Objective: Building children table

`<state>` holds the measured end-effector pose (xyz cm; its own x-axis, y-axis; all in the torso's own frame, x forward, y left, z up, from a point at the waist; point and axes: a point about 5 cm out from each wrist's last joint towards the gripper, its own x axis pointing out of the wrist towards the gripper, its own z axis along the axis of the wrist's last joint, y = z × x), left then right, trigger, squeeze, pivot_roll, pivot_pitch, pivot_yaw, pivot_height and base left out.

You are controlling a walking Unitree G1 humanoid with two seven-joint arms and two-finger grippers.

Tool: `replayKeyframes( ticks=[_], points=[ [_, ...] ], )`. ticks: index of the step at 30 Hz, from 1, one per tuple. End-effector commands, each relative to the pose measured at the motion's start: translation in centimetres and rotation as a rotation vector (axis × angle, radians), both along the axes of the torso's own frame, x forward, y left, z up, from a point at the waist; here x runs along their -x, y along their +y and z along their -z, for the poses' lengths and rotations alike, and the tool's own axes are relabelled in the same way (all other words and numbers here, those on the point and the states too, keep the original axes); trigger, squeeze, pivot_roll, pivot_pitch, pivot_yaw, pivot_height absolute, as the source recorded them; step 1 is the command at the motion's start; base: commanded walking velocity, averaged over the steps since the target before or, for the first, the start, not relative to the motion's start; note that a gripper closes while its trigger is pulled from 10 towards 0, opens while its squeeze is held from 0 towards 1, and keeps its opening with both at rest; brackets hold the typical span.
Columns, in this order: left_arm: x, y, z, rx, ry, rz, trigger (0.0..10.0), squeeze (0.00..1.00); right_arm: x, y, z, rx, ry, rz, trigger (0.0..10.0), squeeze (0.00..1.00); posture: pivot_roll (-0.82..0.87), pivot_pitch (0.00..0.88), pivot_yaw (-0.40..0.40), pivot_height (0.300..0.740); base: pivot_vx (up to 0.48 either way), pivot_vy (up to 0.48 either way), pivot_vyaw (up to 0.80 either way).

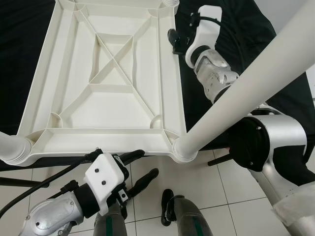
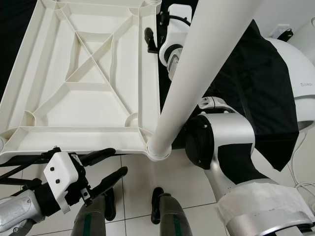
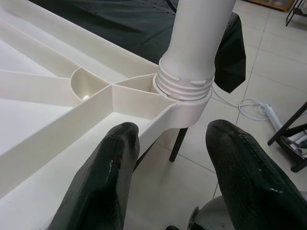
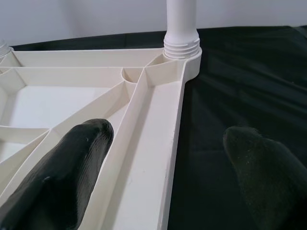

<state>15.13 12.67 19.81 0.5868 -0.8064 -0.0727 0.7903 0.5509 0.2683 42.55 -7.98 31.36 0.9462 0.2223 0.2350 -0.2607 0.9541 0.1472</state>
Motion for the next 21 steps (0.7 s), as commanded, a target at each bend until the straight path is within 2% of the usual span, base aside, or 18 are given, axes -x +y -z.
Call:
replayKeyframes(
  ticks=[1, 5, 9, 14, 21],
  points=[
    [0.1, -0.1, 0.1, 0.012, 0.004, 0.004, 10.0, 0.0, 0.0, -0.3, 0.0, 0.017, -0.022, 0.001, 10.0, 0.0, 0.1, 0.308, -0.092, 0.74, 0.0, 0.0, 0.0],
    [-0.2, 0.0, 0.0, 0.018, -0.004, 0.0, 10.0, 0.0, 0.2, -0.3, 0.9, 0.06, -0.069, 0.007, 10.0, 0.0, 0.09, 0.308, -0.089, 0.74, 0.0, 0.0, 0.0],
    [-0.3, 0.0, -0.1, 0.019, -0.007, -0.004, 10.0, 0.0, 0.3, -0.5, 1.1, 0.056, -0.096, 0.017, 10.0, 0.0, 0.09, 0.308, -0.086, 0.74, 0.0, 0.0, 0.0],
    [-0.6, 0.2, -0.1, 0.026, -0.012, -0.011, 10.0, 0.0, 1.0, -1.7, 2.5, 0.074, -0.196, 0.069, 10.0, 0.0, 0.08, 0.305, -0.074, 0.74, 0.0, 0.0, 0.0],
    [-1.0, 0.1, -0.2, 0.038, -0.016, -0.008, 10.0, 0.0, 2.0, -2.6, 3.7, 0.061, -0.262, 0.092, 10.0, 0.0, 0.06, 0.299, -0.07, 0.74, 0.0, 0.0, 0.0]
  ],
)
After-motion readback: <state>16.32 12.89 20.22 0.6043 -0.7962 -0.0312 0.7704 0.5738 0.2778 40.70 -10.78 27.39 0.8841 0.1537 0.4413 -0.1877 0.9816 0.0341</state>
